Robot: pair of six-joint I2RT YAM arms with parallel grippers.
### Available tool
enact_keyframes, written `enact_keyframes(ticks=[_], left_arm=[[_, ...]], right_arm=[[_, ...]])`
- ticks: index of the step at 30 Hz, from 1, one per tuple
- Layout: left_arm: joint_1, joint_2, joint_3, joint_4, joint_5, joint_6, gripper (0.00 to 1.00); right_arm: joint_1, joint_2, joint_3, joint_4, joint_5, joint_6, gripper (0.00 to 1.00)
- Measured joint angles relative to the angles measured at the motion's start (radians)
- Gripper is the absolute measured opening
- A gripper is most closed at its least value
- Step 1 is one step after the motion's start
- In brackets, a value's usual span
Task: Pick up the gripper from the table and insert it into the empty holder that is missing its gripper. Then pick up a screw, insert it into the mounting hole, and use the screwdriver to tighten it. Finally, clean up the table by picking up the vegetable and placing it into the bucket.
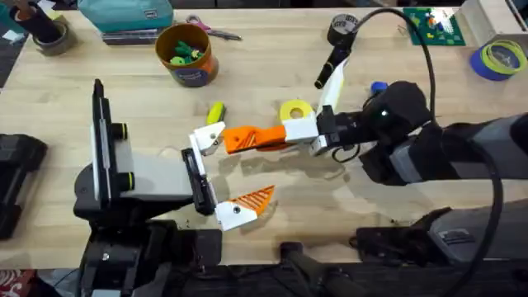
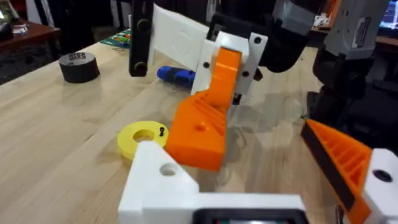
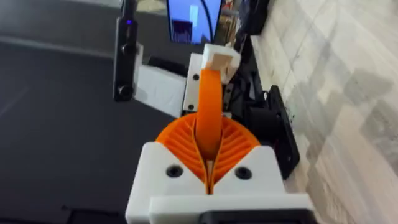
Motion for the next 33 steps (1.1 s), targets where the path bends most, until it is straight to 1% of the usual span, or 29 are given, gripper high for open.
enact_keyframes(ticks=[8, 24, 33], left_arm=[[0.000, 0.000, 0.000, 0.000, 0.000, 0.000, 0.985], [0.000, 0.000, 0.000, 0.000, 0.000, 0.000, 0.986], [0.001, 0.000, 0.000, 0.000, 0.000, -0.012, 0.986]], right_arm=[[0.041, 0.000, -0.007, 0.001, 0.014, 0.000, 0.009], [0.061, 0.001, -0.007, -0.015, 0.042, 0.001, 0.009], [0.063, 0.044, -0.007, 0.012, 0.054, 0.005, 0.009]])
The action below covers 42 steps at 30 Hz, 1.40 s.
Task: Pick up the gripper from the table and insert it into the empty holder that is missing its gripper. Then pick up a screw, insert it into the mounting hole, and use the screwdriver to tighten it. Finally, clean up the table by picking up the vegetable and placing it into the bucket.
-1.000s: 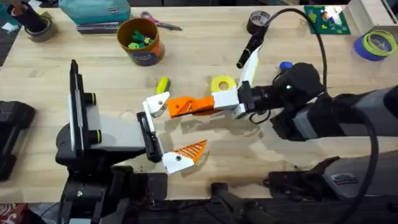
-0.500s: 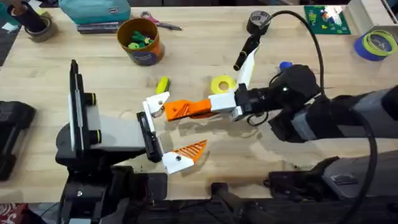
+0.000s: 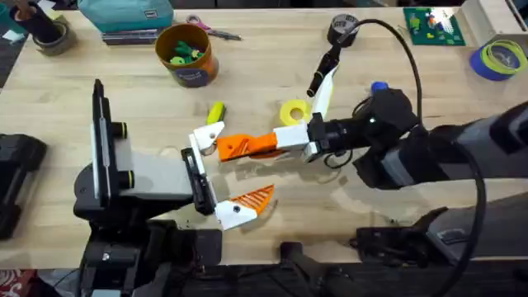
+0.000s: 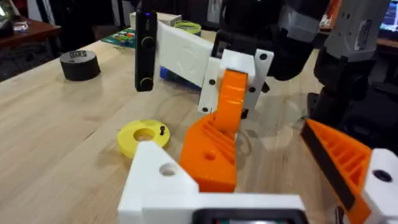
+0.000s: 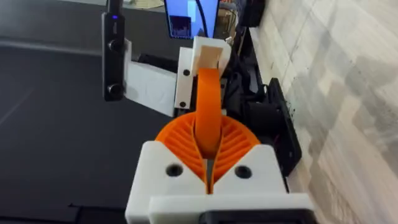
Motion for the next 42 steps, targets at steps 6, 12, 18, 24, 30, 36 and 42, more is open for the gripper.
enact_keyframes(ticks=[6, 12, 18, 24, 30, 36, 42], left_arm=[[0.001, 0.000, 0.000, 0.000, 0.000, 0.000, 0.986], [0.001, 0.000, 0.000, 0.000, 0.000, 0.000, 0.986], [0.003, 0.000, 0.000, 0.000, 0.000, 0.001, 0.986], [0.003, 0.000, 0.000, 0.000, 0.000, 0.001, 0.986], [0.003, 0.000, 0.000, 0.000, 0.000, 0.001, 0.985], [0.004, 0.000, 0.000, 0.000, -0.005, 0.000, 0.986], [0.004, 0.000, 0.000, 0.002, -0.011, 0.000, 0.986]], right_arm=[[0.005, 0.000, 0.000, 0.000, 0.006, 0.002, 0.009], [0.006, 0.000, 0.001, 0.000, 0.011, 0.015, 0.009], [0.018, 0.001, 0.028, -0.018, 0.014, 0.041, 0.009], [0.034, 0.044, 0.085, -0.033, 0.013, 0.072, 0.009], [0.035, 0.075, 0.123, -0.036, 0.013, 0.081, 0.009], [0.036, 0.101, 0.155, -0.044, 0.003, 0.081, 0.009], [0.037, 0.114, 0.181, -0.054, -0.015, 0.082, 0.009]])
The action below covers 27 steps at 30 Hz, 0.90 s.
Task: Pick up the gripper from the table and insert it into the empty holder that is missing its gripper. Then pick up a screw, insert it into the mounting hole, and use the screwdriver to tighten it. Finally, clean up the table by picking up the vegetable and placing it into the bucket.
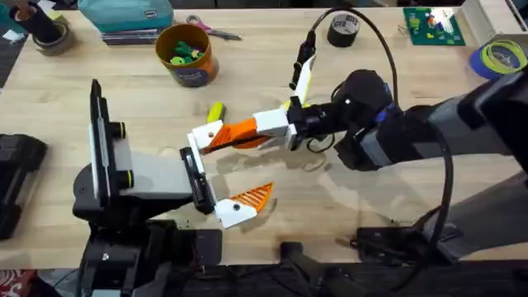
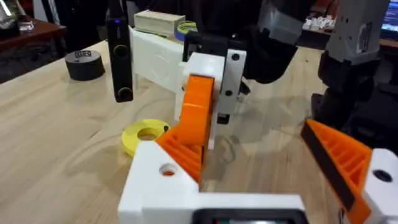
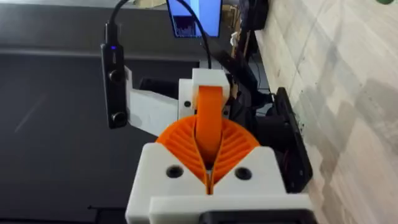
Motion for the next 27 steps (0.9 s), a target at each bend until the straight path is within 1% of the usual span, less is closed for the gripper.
enact_keyframes(ticks=[25, 26, 27], left_arm=[[0.003, 0.000, 0.000, 0.000, 0.000, 0.000, 0.985], [0.003, 0.000, 0.000, 0.000, 0.000, 0.000, 0.986], [0.002, 0.000, 0.000, -0.002, 0.008, 0.000, 0.986]], right_arm=[[0.002, 0.002, 0.004, -0.001, -0.004, 0.000, 0.014], [0.002, 0.001, 0.004, -0.003, -0.006, 0.003, 0.094], [0.008, 0.002, 0.009, -0.002, -0.006, 0.003, 0.848]])
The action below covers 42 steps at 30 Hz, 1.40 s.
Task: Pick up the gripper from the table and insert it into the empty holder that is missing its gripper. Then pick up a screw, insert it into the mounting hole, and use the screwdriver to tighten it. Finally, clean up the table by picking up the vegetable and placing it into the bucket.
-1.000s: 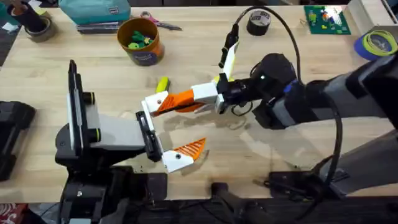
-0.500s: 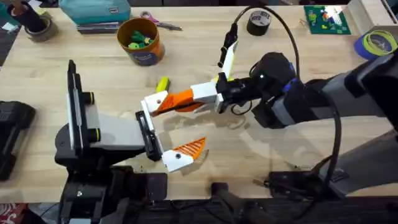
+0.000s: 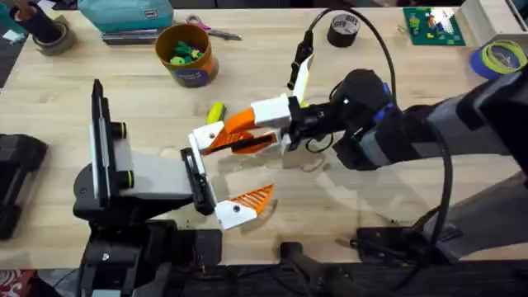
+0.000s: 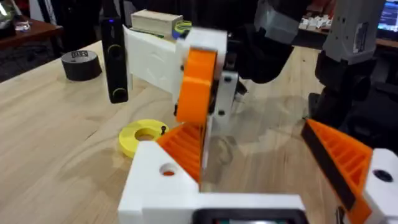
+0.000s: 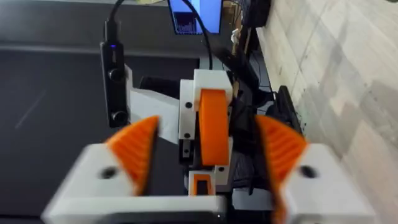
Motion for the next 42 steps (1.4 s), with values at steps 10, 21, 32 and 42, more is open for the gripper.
enact_keyframes(ticks=[10, 21, 32, 42], left_arm=[[0.000, 0.000, 0.000, 0.000, 0.003, 0.000, 0.986], [0.000, 0.000, 0.000, 0.000, 0.003, 0.000, 0.986], [0.000, 0.000, 0.000, 0.000, 0.003, 0.000, 0.986], [0.000, 0.000, 0.000, 0.000, 0.003, 0.000, 0.985]], right_arm=[[-0.003, 0.000, 0.002, 0.001, 0.000, 0.000, 0.993], [-0.164, -0.077, 0.003, -0.200, -0.080, -0.066, 0.994], [-0.432, -0.460, 0.175, -1.478, -0.099, -0.730, 0.995], [-0.524, -0.548, 0.598, -2.368, 0.251, -1.314, 0.995]])
